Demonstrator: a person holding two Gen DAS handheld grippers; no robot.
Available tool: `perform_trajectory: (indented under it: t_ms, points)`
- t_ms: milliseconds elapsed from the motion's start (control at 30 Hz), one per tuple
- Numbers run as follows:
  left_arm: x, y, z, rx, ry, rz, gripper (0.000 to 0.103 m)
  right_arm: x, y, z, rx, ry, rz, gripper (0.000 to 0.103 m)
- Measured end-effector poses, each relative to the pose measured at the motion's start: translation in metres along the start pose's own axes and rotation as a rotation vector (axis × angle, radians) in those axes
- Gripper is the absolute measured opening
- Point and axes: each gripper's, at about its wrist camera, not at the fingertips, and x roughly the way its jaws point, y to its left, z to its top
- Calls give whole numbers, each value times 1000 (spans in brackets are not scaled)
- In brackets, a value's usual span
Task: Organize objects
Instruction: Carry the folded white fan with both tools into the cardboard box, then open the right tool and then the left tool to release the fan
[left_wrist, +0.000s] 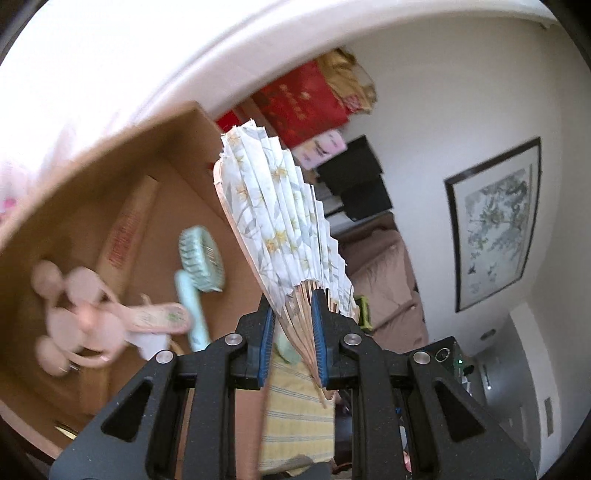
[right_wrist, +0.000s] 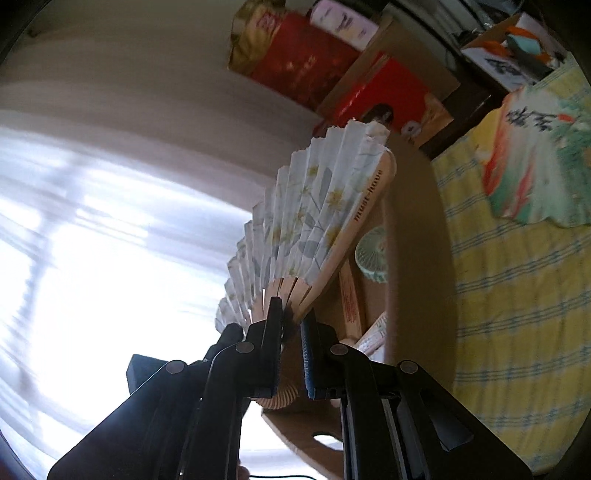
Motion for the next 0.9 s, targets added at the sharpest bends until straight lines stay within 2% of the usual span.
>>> perform_trajectory:
  t_ms: [300, 500, 667, 733, 900]
  points:
    - [21, 40, 22, 1, 71, 122, 17, 50, 0, 0, -126, 75, -133, 10]
    - [41, 41, 29, 46, 109, 197, 18, 71, -1, 5, -201, 101, -238, 18]
    - [59, 43, 41, 69, 139, 246, 20, 90, 6, 15, -293, 115, -336, 20]
    - [66, 44, 47, 75, 154, 266, 22, 95, 6, 22, -303, 130, -367, 24]
    - [77, 49, 60, 74, 155, 308, 23, 102, 11, 31, -383, 147, -448, 29]
